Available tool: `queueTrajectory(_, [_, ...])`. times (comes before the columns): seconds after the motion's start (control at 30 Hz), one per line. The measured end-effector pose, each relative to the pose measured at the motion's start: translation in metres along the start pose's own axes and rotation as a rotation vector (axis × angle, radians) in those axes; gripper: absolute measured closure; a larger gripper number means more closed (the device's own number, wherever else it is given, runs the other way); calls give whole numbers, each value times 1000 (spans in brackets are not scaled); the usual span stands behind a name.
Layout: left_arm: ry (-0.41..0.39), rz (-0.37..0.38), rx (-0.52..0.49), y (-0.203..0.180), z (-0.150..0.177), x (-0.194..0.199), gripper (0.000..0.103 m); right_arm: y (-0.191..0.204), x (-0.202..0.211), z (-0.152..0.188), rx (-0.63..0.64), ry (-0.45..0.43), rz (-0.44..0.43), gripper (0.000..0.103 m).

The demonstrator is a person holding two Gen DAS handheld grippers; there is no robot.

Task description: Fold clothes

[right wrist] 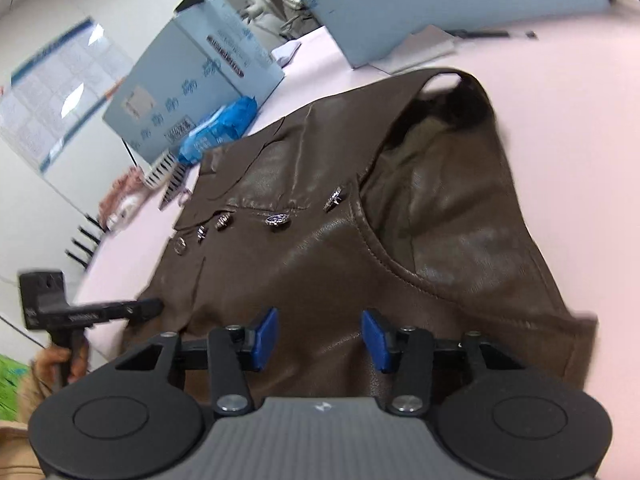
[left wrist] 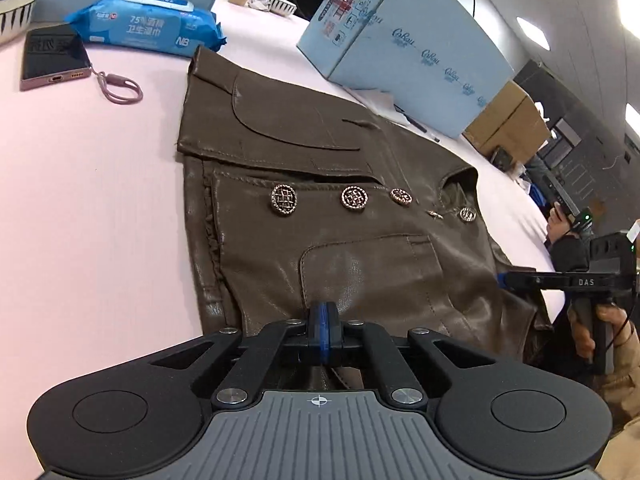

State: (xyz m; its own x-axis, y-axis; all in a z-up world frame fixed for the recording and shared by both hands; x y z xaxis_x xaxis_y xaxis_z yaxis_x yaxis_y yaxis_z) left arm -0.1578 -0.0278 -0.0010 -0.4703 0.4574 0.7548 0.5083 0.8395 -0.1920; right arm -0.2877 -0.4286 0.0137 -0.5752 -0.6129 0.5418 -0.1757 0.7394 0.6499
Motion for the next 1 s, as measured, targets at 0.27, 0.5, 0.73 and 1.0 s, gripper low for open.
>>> queueTrajectory(0.27, [6, -87, -68, 9, -37, -13, 99, -7, -2, -9, -78, -1, -96, 52])
queueTrajectory(0.5, [-249, -60, -46, 18, -62, 32, 57, 4, 23, -60, -72, -178, -151, 44])
queueTrajectory(0.73, [-227, -168, 113, 57, -96, -23, 41, 7, -56, -108, -64, -34, -217, 46])
queueTrajectory(1.0, [-171, -168, 212, 83, -106, -49, 40, 42, -128, -128, 143, 105, -92, 46])
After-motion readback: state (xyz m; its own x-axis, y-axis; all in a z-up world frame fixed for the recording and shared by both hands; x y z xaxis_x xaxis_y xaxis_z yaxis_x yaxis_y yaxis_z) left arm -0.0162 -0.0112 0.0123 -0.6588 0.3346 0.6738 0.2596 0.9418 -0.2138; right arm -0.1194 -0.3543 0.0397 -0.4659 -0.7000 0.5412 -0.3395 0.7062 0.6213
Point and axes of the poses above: each gripper's, at about its wrist camera, not at the fingertips, and x roughly against the way its jaws point, y to its left, z to its underside, the point moved 3 cm from there along -x, roughly the way its jaws point, and after that the axes turned 15 degrees about -z, right-handed, at the moved point
